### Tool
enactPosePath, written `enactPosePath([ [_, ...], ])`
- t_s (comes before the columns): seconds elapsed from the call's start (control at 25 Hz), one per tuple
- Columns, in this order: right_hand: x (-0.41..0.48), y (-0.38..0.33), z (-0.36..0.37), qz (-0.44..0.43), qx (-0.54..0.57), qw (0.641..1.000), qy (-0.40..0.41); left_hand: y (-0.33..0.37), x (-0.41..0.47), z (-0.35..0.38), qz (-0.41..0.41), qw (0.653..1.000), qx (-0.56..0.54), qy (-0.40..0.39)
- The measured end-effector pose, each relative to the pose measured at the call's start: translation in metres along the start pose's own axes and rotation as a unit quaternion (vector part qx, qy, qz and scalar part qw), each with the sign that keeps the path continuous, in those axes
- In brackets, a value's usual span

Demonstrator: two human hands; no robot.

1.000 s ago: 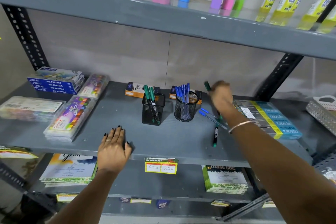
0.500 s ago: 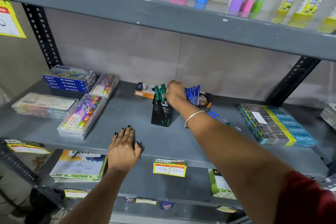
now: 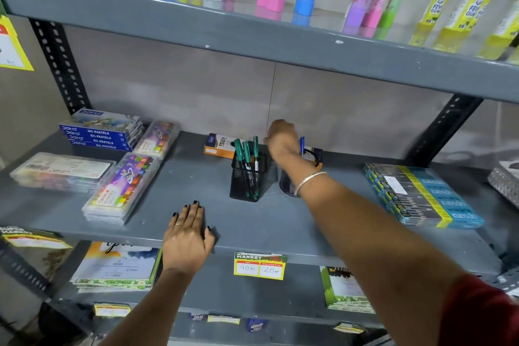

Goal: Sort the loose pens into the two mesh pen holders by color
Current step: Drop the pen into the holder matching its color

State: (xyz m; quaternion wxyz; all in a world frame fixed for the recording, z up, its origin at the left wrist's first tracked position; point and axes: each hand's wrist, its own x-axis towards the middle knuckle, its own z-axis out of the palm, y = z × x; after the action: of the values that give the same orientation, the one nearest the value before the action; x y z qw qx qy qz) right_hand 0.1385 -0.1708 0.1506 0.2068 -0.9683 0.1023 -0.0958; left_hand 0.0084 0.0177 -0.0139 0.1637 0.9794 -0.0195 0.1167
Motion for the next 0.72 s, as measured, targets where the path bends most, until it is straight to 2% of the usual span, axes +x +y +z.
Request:
enactPosePath([
  [0.12,0.011,0.043,-0.039,0.078,-0.008,0.995,0.062,0.001,0.000,-0.001,0.002,1.000,-0.001,-0.004],
  [0.2,0.007,0.086,-0.049,0.119,-0.029,0.990,0.073,0.001,-0.001,-0.001,0.002,1.000,0.000,-0.002],
  [0.32,-0.014,0.140,-0.037,0.138,-0.066,0.988,0.009,0.001,0.000,0.001,0.002,1.000,0.004,0.001],
  [0.52,-0.032,0.169,-0.015,0.123,-0.131,0.981,-0.076,-0.001,0.000,0.002,0.001,1.000,0.009,0.004],
  [0.72,-0.031,0.173,-0.004,0.121,-0.175,0.975,-0.065,-0.002,0.001,0.004,0.005,1.000,0.016,0.008],
])
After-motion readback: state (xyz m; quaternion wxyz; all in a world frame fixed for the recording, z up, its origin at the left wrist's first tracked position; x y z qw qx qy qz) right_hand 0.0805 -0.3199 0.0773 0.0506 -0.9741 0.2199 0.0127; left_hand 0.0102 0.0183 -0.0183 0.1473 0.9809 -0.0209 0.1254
